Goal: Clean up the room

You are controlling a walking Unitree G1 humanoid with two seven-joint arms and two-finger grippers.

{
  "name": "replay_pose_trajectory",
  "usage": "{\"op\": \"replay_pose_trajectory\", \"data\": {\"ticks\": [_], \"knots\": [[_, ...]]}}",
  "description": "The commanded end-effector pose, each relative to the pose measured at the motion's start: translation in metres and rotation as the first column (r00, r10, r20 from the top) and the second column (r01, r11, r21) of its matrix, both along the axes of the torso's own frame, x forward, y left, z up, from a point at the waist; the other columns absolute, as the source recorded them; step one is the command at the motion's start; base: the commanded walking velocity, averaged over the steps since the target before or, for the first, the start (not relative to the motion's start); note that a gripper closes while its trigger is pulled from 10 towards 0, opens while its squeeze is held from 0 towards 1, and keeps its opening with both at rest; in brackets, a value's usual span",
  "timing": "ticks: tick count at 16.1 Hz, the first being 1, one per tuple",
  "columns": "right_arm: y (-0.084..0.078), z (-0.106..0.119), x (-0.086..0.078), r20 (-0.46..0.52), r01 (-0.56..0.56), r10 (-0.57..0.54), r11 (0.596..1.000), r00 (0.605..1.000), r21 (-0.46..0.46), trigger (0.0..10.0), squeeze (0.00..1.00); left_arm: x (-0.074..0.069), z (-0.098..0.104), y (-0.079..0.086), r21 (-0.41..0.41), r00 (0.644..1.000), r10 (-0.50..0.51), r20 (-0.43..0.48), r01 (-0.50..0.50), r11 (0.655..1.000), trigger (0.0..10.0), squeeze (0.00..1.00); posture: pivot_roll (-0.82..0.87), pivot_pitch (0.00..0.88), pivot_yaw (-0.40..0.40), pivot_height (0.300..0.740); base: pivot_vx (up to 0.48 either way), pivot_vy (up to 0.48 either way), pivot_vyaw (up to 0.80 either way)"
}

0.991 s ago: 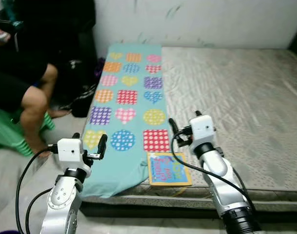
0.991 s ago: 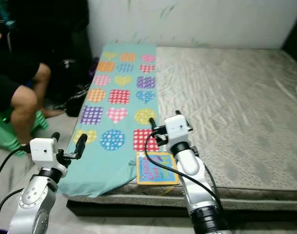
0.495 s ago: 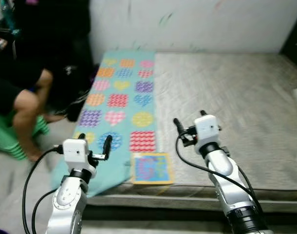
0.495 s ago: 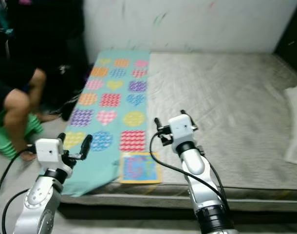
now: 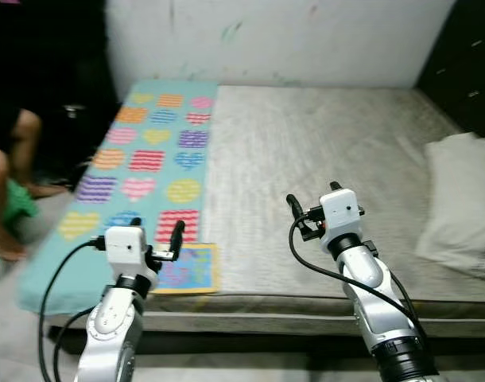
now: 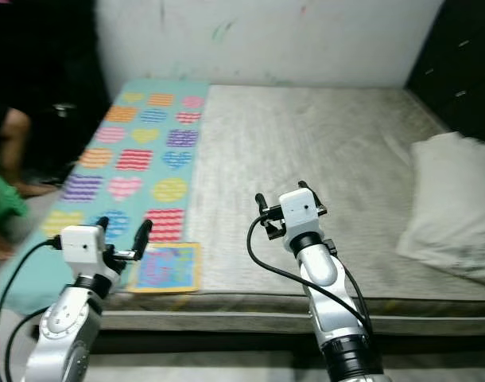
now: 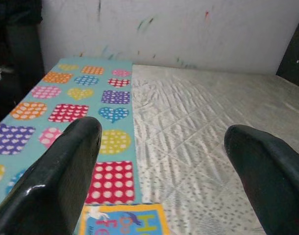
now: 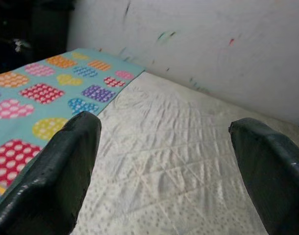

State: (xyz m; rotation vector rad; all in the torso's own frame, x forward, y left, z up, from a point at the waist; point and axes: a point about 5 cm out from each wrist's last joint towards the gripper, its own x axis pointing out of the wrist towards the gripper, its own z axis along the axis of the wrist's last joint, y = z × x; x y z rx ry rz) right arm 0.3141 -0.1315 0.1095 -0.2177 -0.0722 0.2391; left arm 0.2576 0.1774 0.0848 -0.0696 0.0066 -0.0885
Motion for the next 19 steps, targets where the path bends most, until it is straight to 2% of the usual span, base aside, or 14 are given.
{"op": "replay_pose_trajectory", "data": {"ticks": [1,4,15,19], "knots": [[0.0084,0.0045,0.0002,0.021,-0.037,0.037,0.999,0.999,-0.002,10.0,0.00,0.0001,0.0026,0.0051,0.003,1.000,0.016,0.012,-0.016,1.000,10.0,0.00,-0.13,0.000,-0.005,0.740,0.000,0.000,0.00],[0.0085,0.0045,0.0002,0.022,-0.040,0.040,0.999,0.999,-0.005,10.0,0.00,-0.0008,0.0046,0.0013,0.014,0.999,-0.025,0.032,0.024,1.000,10.0,0.00,-0.13,0.000,-0.007,0.740,0.094,0.000,0.00],[0.0084,0.0038,0.0007,0.027,-0.035,0.036,0.999,0.999,-0.008,10.0,0.00,-0.0009,0.0047,0.0001,0.027,0.999,-0.043,0.034,0.042,0.999,10.0,0.00,-0.13,0.000,-0.003,0.740,0.458,0.000,0.00],[0.0074,0.0036,0.0015,0.026,-0.035,0.035,0.999,0.999,-0.009,10.0,0.00,0.0011,0.0020,0.0033,0.035,1.000,-0.009,0.010,0.009,0.999,10.0,0.00,-0.13,0.000,-0.006,0.740,0.000,0.000,0.00]]}}
